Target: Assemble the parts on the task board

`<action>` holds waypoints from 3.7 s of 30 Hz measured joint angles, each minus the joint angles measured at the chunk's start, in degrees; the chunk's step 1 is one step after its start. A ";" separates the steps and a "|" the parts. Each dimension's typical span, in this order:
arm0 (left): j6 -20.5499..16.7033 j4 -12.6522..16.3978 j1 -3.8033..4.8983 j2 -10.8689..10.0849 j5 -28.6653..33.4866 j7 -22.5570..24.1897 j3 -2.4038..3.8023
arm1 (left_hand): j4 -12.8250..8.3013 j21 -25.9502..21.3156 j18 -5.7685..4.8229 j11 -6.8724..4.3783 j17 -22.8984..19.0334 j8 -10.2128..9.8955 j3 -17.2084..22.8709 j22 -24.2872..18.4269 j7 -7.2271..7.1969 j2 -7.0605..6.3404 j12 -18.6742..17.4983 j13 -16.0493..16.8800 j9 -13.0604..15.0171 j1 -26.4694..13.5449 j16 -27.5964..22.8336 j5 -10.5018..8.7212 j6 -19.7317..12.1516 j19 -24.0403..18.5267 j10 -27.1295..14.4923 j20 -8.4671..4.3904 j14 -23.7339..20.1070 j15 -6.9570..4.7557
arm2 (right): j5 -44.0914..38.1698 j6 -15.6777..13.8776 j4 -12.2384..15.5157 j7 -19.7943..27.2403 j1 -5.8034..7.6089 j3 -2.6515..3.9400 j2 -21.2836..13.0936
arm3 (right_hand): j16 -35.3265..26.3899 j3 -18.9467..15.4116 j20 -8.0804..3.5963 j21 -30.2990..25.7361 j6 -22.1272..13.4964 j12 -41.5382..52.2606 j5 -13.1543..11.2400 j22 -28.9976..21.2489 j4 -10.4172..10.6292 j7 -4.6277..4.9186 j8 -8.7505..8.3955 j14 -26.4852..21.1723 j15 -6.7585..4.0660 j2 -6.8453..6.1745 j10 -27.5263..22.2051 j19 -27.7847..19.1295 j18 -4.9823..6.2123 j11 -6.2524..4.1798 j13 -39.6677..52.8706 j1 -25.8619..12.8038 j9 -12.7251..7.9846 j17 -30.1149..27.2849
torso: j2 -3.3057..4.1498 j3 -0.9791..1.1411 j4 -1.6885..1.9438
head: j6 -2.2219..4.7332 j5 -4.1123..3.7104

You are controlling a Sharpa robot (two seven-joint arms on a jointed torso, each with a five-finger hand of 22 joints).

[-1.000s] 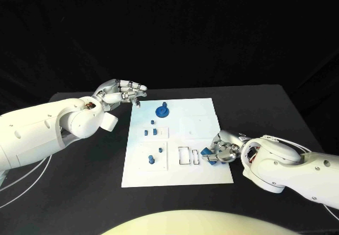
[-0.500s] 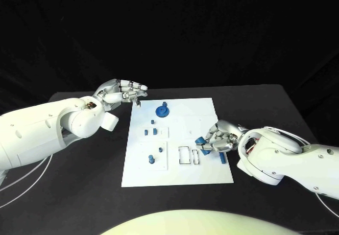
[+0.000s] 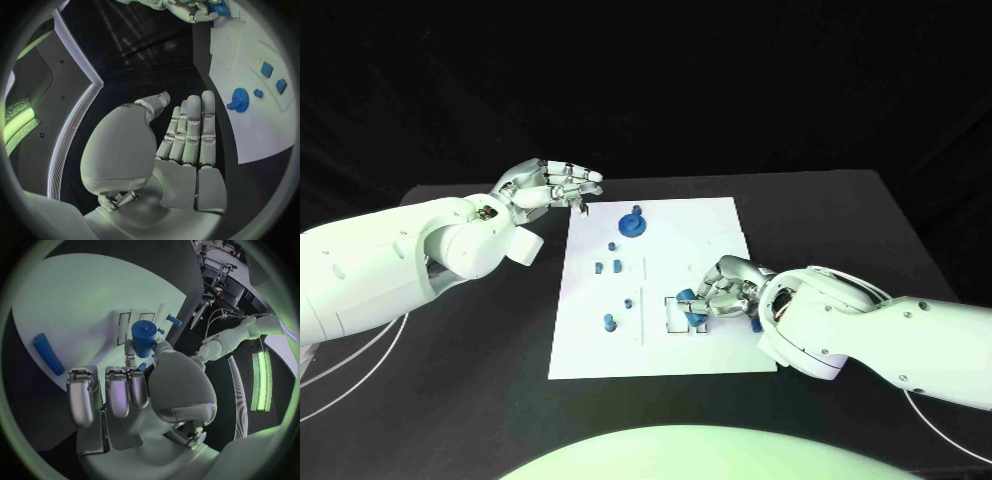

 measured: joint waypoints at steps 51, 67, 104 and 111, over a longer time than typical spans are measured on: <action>0.34 0.19 0.00 -0.47 0.01 -0.47 0.00 | 0.40 -0.34 -0.01 0.00 0.00 0.00 -0.07 -0.19 -0.01 0.23 0.23 -0.04 -0.12 -0.23 0.00 0.00 0.01 0.42 0.01 0.01 0.00 0.00 | -3.38 0.02 -2.03 -0.79 -0.46 0.01 2.59 | -0.22 -4.86 0.01 -1.06 1.27 -1.20 -17.69 -0.03 -0.23 -1.70 3.80 -0.07 -0.06 -2.42 -0.16 0.00 0.00 -0.16 -0.01 -8.02 1.71 -0.03 | -0.01 -0.01 0.01 | -0.16 0.57; 0.34 0.21 0.00 -0.56 0.01 -0.54 0.00 | 0.39 -0.34 -0.01 0.00 0.00 0.00 -0.06 -0.19 -0.01 0.23 0.23 -0.04 -0.11 -0.23 0.00 0.00 0.01 0.42 0.01 0.00 0.00 0.00 | -4.97 -0.81 -1.71 -0.69 -0.50 0.01 2.04 | -0.22 -5.50 0.01 -1.28 1.00 -1.42 -18.99 0.01 -0.22 -1.68 4.18 -0.07 -0.06 -3.63 -0.16 0.00 0.00 -0.15 -0.01 -10.87 1.84 -0.04 | -0.01 0.01 0.03 | -0.12 0.51; 0.22 1.31 -0.13 -1.09 0.03 -0.19 0.00 | 0.39 -0.34 -0.01 0.00 0.05 0.00 -0.06 -0.31 -0.01 0.23 0.23 -0.08 -0.16 -0.23 0.00 0.00 0.01 0.41 0.01 0.00 0.00 0.00 | -7.35 -3.49 2.29 7.73 -0.79 -0.11 -16.45 | -0.80 -2.30 0.23 -2.12 -2.23 -2.45 -13.07 -0.01 -0.55 -0.26 2.18 0.14 0.16 -3.28 -0.21 0.21 0.00 0.64 0.03 6.28 -0.07 0.00 | -0.07 0.09 -0.11 | 0.98 -1.64; 0.22 1.30 -0.22 -1.20 0.05 -0.14 0.00 | 0.39 -0.34 -0.01 0.00 0.05 0.00 -0.06 -0.31 -0.01 0.22 0.23 -0.08 -0.16 -0.22 0.00 0.00 0.01 0.41 0.01 0.00 0.00 0.00 | -10.06 -2.45 2.05 6.10 -2.42 -0.19 -16.26 | -0.80 -2.42 0.23 -1.89 -1.89 -2.45 -13.08 -0.01 -0.43 -0.60 2.18 0.14 0.16 -3.29 -0.21 0.21 0.01 0.63 0.02 6.25 -0.12 -0.01 | -0.01 0.04 0.02 | 0.83 -1.74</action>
